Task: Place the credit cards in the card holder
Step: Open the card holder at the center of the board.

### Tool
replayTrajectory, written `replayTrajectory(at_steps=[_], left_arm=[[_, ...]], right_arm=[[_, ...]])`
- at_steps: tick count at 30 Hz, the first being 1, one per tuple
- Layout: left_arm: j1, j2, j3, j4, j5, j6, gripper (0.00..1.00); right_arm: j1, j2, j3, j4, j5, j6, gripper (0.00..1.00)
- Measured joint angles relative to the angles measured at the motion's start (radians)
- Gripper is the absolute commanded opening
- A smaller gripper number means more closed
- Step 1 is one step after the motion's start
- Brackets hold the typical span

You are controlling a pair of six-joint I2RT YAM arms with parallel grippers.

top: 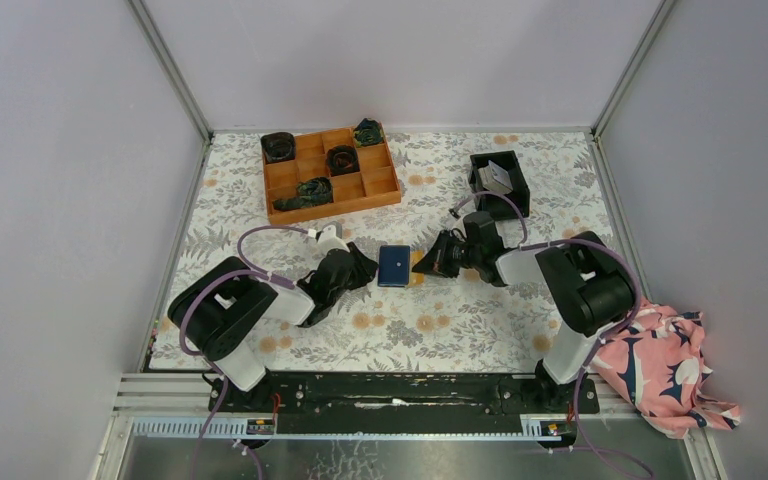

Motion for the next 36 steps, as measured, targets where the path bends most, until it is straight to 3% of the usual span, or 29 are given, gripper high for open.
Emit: replayTrajectory(at_steps=[21, 36], left_arm=[[0.000, 0.003, -0.005, 0.014, 0.000, 0.000, 0.35], [0.000, 0.032, -0.008, 0.062, 0.006, -0.005, 0.35]], right_arm=[[0.000, -0.033, -0.004, -0.049, 0.032, -0.024, 0.00], [0.000, 0.022, -0.014, 0.060, 0.014, 0.024, 0.00]])
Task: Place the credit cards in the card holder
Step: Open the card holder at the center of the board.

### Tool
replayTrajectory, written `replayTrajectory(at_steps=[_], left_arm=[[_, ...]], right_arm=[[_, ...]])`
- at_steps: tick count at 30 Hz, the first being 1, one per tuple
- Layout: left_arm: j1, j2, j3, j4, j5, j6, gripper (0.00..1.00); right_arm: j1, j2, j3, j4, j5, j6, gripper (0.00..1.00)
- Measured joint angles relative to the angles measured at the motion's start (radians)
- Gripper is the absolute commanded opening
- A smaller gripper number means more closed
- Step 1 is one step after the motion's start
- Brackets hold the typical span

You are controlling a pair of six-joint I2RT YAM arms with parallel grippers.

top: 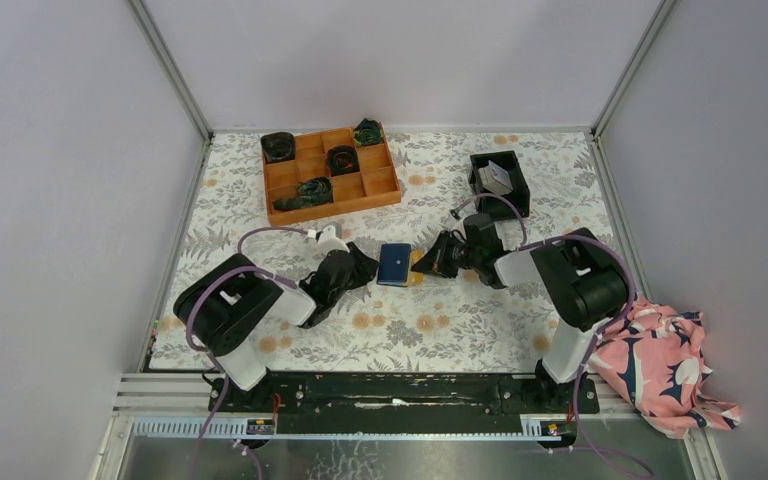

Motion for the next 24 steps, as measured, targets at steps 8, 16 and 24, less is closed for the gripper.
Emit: replayTrajectory(at_steps=[8, 16, 24], left_arm=[[0.000, 0.028, -0.012, 0.063, 0.000, -0.002, 0.34], [0.000, 0.056, -0.029, 0.134, 0.002, -0.018, 0.34], [-0.008, 0.087, -0.029, 0.185, 0.009, -0.028, 0.33]], right_arm=[[0.000, 0.056, -0.012, 0.120, -0.025, 0.065, 0.00], [0.000, 0.111, -0.023, 0.237, -0.044, 0.126, 0.00], [0.016, 0.126, -0.023, 0.284, -0.042, 0.152, 0.00]])
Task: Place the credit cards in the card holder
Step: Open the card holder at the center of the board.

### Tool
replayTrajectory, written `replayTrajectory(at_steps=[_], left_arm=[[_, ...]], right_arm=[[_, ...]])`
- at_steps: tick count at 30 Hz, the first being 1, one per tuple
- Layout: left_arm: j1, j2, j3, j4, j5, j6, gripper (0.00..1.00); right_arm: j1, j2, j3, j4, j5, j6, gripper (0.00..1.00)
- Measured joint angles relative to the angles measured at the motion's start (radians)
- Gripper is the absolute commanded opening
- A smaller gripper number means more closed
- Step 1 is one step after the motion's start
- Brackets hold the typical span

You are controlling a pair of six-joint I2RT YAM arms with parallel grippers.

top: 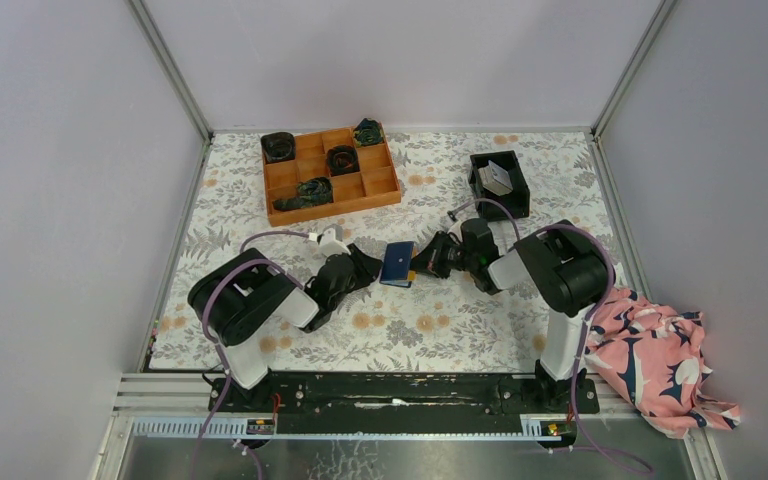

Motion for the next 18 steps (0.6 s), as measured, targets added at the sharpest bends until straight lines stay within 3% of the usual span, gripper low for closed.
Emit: replayTrajectory(at_steps=[6, 18], left_arm=[[-0.006, 0.005, 0.000, 0.006, 0.002, -0.003, 0.32], [-0.025, 0.042, 0.015, 0.045, 0.023, -0.002, 0.31]], right_arm=[[0.024, -0.002, 0.023, -0.019, 0.011, -0.005, 0.00], [0.077, -0.085, 0.106, -0.226, 0.101, -0.098, 0.00]])
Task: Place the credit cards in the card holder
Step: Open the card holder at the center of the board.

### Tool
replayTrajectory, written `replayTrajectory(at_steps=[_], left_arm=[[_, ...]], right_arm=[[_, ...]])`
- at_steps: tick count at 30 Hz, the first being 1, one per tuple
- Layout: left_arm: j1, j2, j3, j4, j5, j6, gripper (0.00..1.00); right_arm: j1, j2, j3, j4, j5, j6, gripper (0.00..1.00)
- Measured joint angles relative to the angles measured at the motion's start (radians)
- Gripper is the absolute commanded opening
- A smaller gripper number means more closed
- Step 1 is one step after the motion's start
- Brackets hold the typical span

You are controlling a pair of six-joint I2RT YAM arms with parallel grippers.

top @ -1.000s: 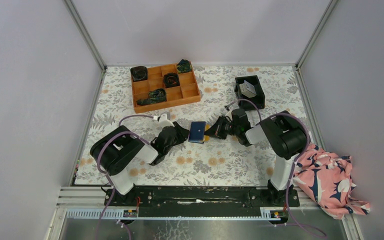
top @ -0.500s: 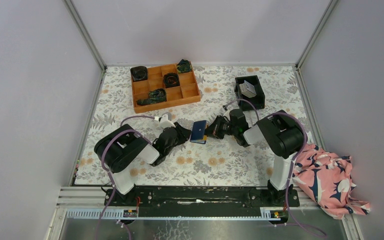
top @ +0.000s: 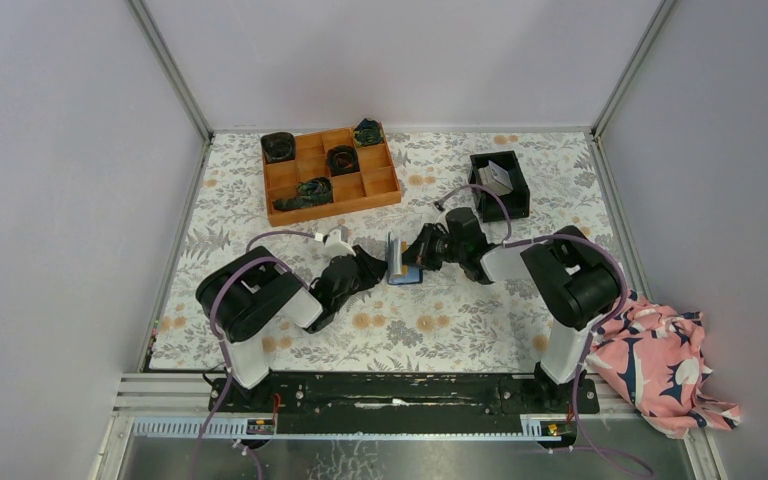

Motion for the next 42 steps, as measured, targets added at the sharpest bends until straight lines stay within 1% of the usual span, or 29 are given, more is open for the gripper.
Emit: replayTrajectory(at_steps=[5, 8, 14, 18, 23, 31, 38, 42], left_arm=[[0.000, 0.008, -0.001, 0.011, -0.002, 0.001, 0.32], [0.000, 0.009, -0.001, 0.011, -0.003, 0.006, 0.33], [0.000, 0.004, -0.001, 0.007, -0.001, 0.009, 0.36], [-0.008, -0.034, -0.005, -0.040, -0.001, 0.008, 0.39], [-0.028, -0.130, -0.025, -0.166, -0.004, 0.007, 0.44], [-0.055, -0.313, -0.065, -0.394, -0.028, -0.015, 0.47], [-0.076, -0.575, -0.132, -0.685, -0.096, -0.041, 0.48], [-0.079, -0.718, -0.143, -0.826, -0.146, -0.058, 0.49]], right_arm=[[0.029, -0.011, 0.084, -0.144, 0.053, -0.075, 0.00], [0.055, -0.013, 0.146, -0.249, 0.113, -0.135, 0.00], [0.135, -0.015, 0.289, -0.475, 0.285, -0.273, 0.00], [0.194, 0.002, 0.371, -0.597, 0.416, -0.353, 0.00], [0.249, 0.037, 0.427, -0.662, 0.509, -0.405, 0.00], [0.321, 0.049, 0.449, -0.679, 0.621, -0.442, 0.00], [0.378, 0.066, 0.477, -0.700, 0.725, -0.465, 0.00], [0.401, 0.072, 0.488, -0.711, 0.774, -0.476, 0.00]])
